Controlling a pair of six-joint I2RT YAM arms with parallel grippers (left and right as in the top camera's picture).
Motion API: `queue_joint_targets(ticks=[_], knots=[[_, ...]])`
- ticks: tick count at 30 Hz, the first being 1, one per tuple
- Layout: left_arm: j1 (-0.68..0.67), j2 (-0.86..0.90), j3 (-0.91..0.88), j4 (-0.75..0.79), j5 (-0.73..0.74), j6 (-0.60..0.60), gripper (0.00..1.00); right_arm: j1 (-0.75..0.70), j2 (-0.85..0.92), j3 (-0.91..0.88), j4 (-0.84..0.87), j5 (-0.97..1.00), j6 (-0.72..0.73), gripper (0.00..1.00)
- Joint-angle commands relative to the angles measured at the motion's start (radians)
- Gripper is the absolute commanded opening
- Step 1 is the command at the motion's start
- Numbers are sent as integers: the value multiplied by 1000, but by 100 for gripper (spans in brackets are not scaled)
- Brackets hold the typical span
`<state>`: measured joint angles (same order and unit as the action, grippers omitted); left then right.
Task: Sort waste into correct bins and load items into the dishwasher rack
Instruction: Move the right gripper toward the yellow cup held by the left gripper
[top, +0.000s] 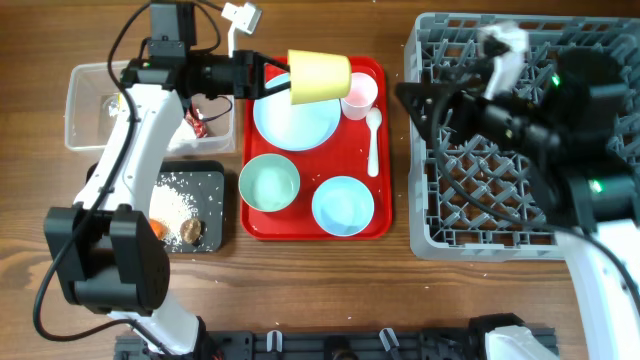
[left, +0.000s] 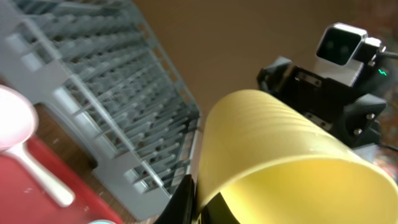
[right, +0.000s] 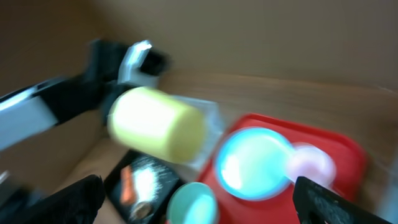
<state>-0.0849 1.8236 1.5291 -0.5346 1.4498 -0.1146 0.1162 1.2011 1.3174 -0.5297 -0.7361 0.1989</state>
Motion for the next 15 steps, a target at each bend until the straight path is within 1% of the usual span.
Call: queue_joint_targets(ticks=[1, 2, 5, 6, 11, 15], knots=[[-20, 10, 13, 117, 121, -175, 4, -21, 75, 23, 45, -394, -152, 99], [-20, 10, 13, 177, 127, -248, 4, -35, 103, 23, 44, -426, -166, 98], [-20, 9, 13, 283, 127, -348, 4, -64, 185, 23, 84, -590, -254, 98], [-24, 10, 13, 305, 127, -366, 4, -71, 222, 23, 118, -641, -264, 96], [-31, 10, 13, 315, 126, -365, 4, -76, 348, 23, 206, -775, -331, 94], [-32, 10, 13, 315, 124, -364, 4, -76, 373, 23, 283, -781, -330, 92]])
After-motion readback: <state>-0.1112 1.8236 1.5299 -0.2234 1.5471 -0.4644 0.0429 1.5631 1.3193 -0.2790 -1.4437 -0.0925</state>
